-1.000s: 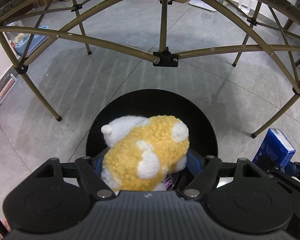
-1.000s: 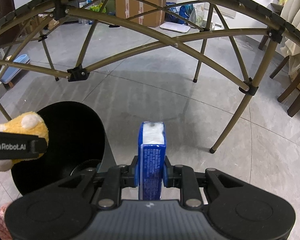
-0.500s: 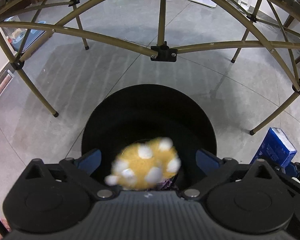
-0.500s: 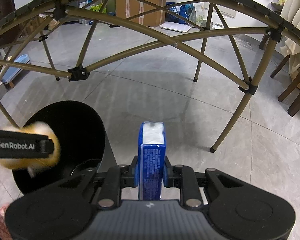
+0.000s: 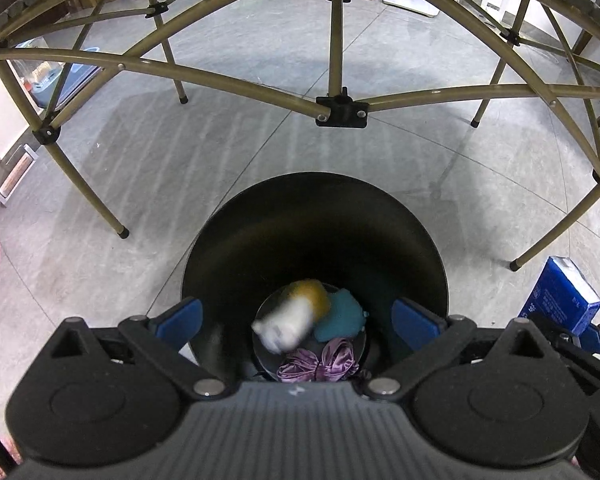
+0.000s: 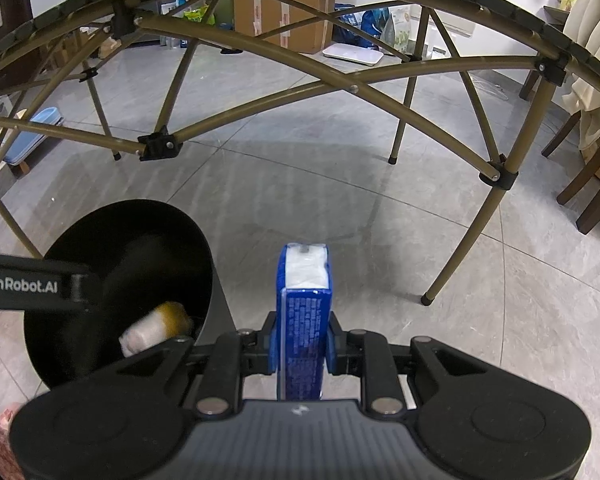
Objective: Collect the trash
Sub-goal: 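Lower the yellow plush into the bin and open the left tool, then move the right tool over the bin and release the blue box inside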
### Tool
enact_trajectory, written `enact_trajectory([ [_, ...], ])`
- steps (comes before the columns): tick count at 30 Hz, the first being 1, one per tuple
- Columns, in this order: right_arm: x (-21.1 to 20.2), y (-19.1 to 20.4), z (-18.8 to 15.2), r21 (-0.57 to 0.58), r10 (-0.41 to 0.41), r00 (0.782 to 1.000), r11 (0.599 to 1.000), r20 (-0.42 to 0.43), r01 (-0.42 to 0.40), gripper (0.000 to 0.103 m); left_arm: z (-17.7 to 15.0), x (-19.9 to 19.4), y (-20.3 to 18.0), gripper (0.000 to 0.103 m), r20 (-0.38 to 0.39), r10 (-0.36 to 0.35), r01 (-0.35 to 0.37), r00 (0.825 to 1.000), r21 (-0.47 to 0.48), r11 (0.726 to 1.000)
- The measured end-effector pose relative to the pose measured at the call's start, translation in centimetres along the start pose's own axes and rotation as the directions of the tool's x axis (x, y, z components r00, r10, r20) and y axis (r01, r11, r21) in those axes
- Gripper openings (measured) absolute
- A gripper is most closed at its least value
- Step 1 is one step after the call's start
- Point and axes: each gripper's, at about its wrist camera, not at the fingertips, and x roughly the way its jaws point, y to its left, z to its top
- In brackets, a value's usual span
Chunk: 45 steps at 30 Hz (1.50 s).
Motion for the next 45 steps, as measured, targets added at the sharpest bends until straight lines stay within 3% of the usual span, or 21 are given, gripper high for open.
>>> enact_trajectory([
  [11,-0.5,0.5,0.1,-0.013,0.019,1.000,1.000,0.006,-0.019,0.021,0.0,-1.6,2.1,0.103,0.033,-0.002,0.002,0.999,-0.006,1.000],
  [29,-1.6,1.8,0.7,-0.025,0.067,0.997,0.997,0.025,-0.067,0.021,-0.4,-2.5,7.2,0.103,0.050,0.053,-0.052,0.997,-0.028,0.998],
  [45,-3.0,6.7,1.4,-0.107,0.160,0.987,0.982,0.033,-0.156,0.021,-0.7,-2.6,11.3,0.103,0.035,0.099,-0.095,0.995,-0.095,0.991],
])
